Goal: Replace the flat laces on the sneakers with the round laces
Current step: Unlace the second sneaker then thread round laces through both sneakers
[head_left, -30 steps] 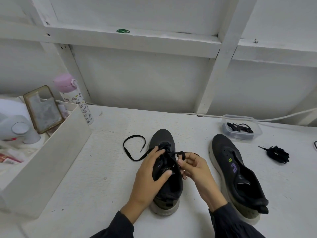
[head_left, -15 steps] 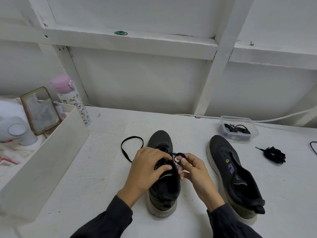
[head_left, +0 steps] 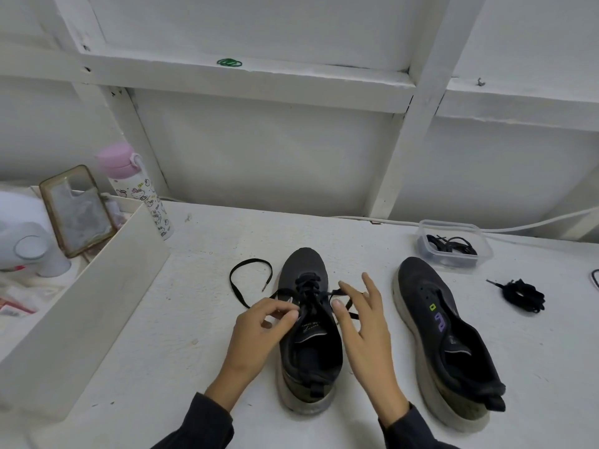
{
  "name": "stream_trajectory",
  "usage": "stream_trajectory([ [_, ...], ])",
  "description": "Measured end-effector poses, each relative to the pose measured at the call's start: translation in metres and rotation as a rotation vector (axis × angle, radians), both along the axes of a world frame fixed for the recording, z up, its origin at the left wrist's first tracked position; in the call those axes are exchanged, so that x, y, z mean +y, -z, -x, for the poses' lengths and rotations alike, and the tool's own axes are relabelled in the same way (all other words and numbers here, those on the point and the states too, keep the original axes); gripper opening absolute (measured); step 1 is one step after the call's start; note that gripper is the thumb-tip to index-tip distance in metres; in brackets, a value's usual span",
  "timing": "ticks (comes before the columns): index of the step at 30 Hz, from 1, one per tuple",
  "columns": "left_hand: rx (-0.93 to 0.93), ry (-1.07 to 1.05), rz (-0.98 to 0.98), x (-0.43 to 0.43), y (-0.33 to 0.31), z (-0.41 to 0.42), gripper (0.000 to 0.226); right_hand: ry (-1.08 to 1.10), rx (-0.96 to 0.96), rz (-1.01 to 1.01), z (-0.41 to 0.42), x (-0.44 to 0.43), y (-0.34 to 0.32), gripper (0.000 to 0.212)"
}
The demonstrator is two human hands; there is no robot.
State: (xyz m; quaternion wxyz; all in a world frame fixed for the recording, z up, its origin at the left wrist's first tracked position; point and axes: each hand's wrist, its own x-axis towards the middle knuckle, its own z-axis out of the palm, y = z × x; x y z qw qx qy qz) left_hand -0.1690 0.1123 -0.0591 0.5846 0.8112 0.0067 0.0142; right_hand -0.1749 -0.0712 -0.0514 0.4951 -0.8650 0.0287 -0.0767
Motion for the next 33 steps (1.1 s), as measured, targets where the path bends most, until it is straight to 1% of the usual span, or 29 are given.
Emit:
stream_trajectory([
  [1,0.007,0.002,0.008,0.000,0.000,-0.002,0.012,0.004,0.022,-0.035,0.001,0.003,0.001,0.030],
  [4,0.017,0.031,0.016,0.005,-0.002,-0.005,0.011,-0.033,0.056,-0.250,0.005,0.011,0.000,0.028],
  [5,0.014,0.039,0.019,0.005,-0.003,-0.005,0.010,-0.049,0.065,-0.293,0.007,0.013,0.000,0.029],
  [8,0.021,0.068,0.051,0.004,-0.006,-0.008,0.011,-0.067,0.080,-0.365,0.013,0.022,0.004,0.040],
  [10,0.060,0.089,0.092,0.002,-0.006,-0.010,0.008,-0.077,0.123,-0.419,0.014,0.027,0.006,0.040],
  [12,0.086,0.112,0.079,0.002,-0.005,-0.013,0.006,-0.084,0.180,-0.464,0.014,0.028,0.004,0.043],
  [14,0.056,0.117,-0.020,0.001,-0.006,-0.016,0.008,-0.096,0.196,-0.464,0.013,0.025,0.005,0.045],
  [18,-0.163,0.095,-0.436,-0.003,-0.010,-0.028,0.013,-0.116,0.188,-0.460,0.012,0.022,0.007,0.041],
  [20,-0.225,0.092,-0.515,-0.008,-0.012,-0.031,0.017,-0.115,0.175,-0.464,0.012,0.023,0.007,0.039],
  [21,-0.223,0.088,-0.494,-0.008,-0.011,-0.031,0.017,-0.111,0.169,-0.467,0.013,0.023,0.006,0.039],
  [22,-0.196,0.074,-0.418,-0.008,-0.010,-0.030,0.016,-0.107,0.166,-0.472,0.013,0.023,0.006,0.036],
  [24,-0.108,0.016,-0.204,-0.002,-0.009,-0.025,0.012,-0.100,0.166,-0.480,0.013,0.024,0.005,0.030],
  [25,-0.071,-0.012,-0.133,0.001,-0.007,-0.023,0.013,-0.097,0.163,-0.483,0.013,0.025,0.006,0.029],
  [26,-0.043,-0.015,-0.099,0.004,-0.006,-0.020,0.016,-0.094,0.159,-0.484,0.013,0.025,0.007,0.029],
  [28,-0.008,0.044,-0.088,0.005,-0.006,-0.014,0.019,-0.091,0.148,-0.477,0.012,0.025,0.008,0.031],
  [31,0.029,0.114,0.007,0.002,-0.005,-0.011,0.013,-0.100,0.146,-0.466,0.012,0.024,0.010,0.037],
  [33,0.030,0.141,-0.005,0.001,-0.004,-0.014,0.010,-0.107,0.152,-0.466,0.012,0.023,0.011,0.040],
])
